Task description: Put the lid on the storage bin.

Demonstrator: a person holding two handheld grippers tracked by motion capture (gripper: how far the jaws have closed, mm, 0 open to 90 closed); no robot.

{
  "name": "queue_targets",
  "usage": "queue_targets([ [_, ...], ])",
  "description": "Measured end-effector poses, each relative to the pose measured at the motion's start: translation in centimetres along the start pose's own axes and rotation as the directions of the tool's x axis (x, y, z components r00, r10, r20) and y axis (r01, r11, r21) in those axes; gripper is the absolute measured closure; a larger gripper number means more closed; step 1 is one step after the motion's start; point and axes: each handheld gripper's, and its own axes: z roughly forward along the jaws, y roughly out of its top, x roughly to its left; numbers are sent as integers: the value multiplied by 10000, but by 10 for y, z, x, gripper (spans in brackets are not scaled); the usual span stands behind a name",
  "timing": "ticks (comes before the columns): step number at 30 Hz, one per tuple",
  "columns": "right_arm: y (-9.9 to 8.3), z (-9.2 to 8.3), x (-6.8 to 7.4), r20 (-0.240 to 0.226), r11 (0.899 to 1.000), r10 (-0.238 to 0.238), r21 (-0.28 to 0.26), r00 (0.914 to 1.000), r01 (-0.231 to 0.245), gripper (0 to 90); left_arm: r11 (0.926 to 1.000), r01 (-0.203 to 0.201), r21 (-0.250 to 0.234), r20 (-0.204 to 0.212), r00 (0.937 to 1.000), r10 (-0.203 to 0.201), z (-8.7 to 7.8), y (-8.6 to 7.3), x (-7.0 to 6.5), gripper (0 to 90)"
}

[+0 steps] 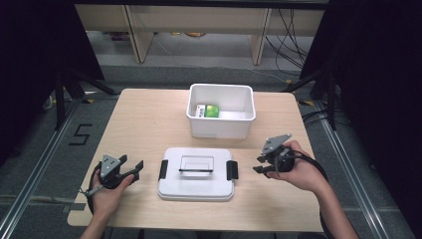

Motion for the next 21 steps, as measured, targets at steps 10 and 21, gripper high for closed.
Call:
queue_targets([
  [10, 64, 25, 17, -1033, 9227, -3083, 2093, 9457, 3237, 644, 9999, -130, 16, -22, 9999, 130, 0, 0, -1, 300],
  [21, 131, 56, 50, -1691, 8409, -4556, 2404, 8740, 4849, 673, 9998, -184, -80, -165, 9997, 183, -2, -1, -3, 300],
])
